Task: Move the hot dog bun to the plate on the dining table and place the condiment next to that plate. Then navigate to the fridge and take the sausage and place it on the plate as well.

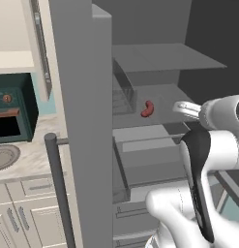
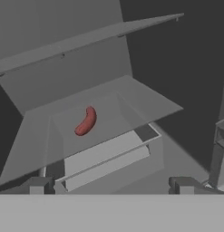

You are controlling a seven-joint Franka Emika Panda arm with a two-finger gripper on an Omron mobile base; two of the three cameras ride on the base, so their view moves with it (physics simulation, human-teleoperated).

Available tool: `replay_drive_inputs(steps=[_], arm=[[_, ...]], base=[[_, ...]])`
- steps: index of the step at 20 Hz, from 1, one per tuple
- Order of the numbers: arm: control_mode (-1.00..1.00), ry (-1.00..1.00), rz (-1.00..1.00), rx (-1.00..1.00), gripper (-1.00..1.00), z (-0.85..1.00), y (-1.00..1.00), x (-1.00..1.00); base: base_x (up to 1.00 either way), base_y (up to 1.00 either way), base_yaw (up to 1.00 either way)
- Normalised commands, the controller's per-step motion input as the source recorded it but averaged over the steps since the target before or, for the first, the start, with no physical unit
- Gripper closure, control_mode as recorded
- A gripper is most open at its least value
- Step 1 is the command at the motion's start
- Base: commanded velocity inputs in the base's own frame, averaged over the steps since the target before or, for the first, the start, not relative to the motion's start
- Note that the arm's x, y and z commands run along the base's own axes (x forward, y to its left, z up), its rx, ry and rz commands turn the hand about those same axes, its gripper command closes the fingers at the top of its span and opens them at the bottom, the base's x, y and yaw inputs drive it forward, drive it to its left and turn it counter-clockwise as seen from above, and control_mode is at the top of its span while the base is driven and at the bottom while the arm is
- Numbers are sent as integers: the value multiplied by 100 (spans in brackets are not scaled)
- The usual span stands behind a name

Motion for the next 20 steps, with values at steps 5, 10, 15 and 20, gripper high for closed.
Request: replay_drive_inputs(steps=[5, 10, 15, 20], arm=[[-100, 7, 0, 0, -100, -19, 32, 95], [-100, 10, 1, -2, -100, -36, 34, 78], [-100, 9, 5, 0, -100, -28, 1, 57], [-100, 9, 2, 0, -100, -27, -3, 53]], base=[[0, 0, 0], [0, 0, 0], [0, 0, 0], [0, 0, 0]])
